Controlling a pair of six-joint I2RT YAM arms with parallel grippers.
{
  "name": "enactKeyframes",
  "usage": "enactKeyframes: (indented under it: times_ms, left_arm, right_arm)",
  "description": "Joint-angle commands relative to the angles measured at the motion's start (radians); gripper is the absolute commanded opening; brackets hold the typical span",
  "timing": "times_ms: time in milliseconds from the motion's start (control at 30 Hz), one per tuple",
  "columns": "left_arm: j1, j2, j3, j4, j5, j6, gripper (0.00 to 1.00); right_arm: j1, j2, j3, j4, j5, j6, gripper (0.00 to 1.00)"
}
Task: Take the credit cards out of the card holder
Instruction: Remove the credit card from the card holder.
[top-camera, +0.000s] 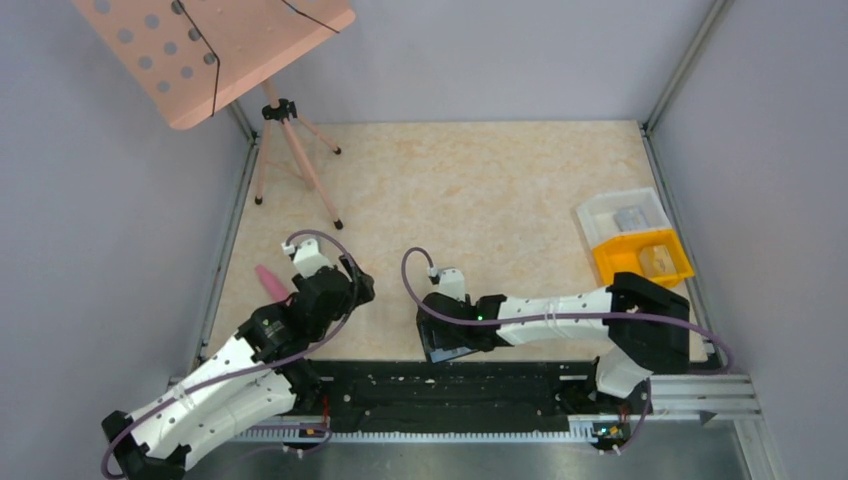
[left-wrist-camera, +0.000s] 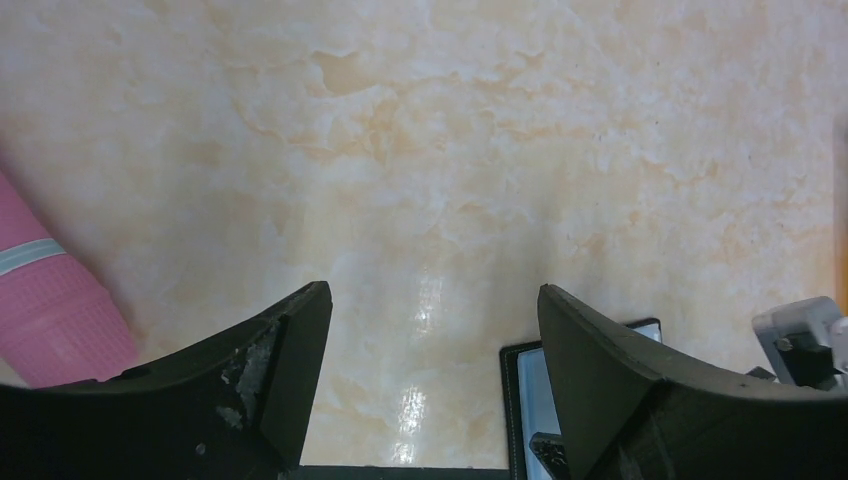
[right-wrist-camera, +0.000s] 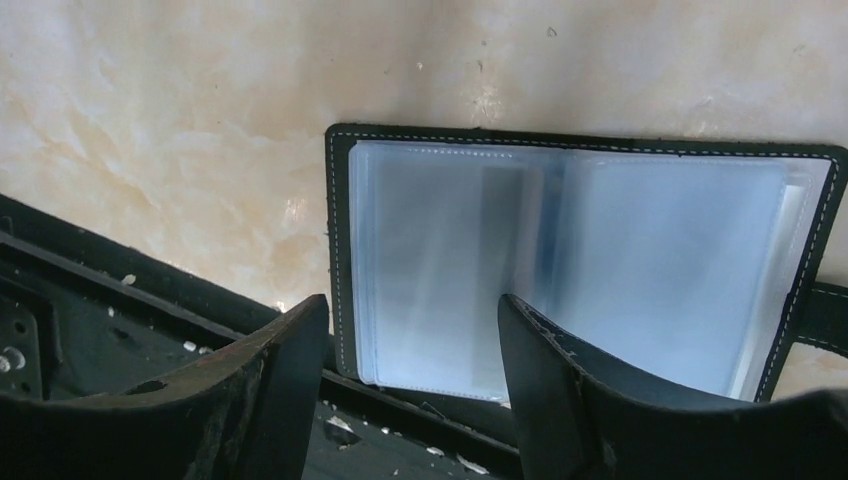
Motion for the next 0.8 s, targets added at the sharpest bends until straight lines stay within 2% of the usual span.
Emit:
enactKeyframes:
  times_ms: [0, 300, 633, 767]
  left_arm:
    - [0.002, -0.068, 0.024, -0.033, -0.079, 0.021, 0.81]
    - [0.002, -0.152, 0.01, -0.043, -0.09, 0.023, 0.81]
    - [0.002, -0.138, -0.004, -0.026, -0.051, 0.015, 0.8]
    - [0.002, -0.136, -0.033, 0.021, -0.004, 0.02, 0.8]
  right_arm:
    - [0.022, 0.066, 0.103, -0.108, 0.087, -0.019, 0.63]
    - [0.025, 0.144, 0.14, -0.149, 0.114, -0.028, 0.59]
    - [0.026, 0.086, 0.101, -0.094, 0.09, -0.019, 0.36]
    - [0.026, 0.058, 0.077, -0.081, 0.089, -0.009, 0.33]
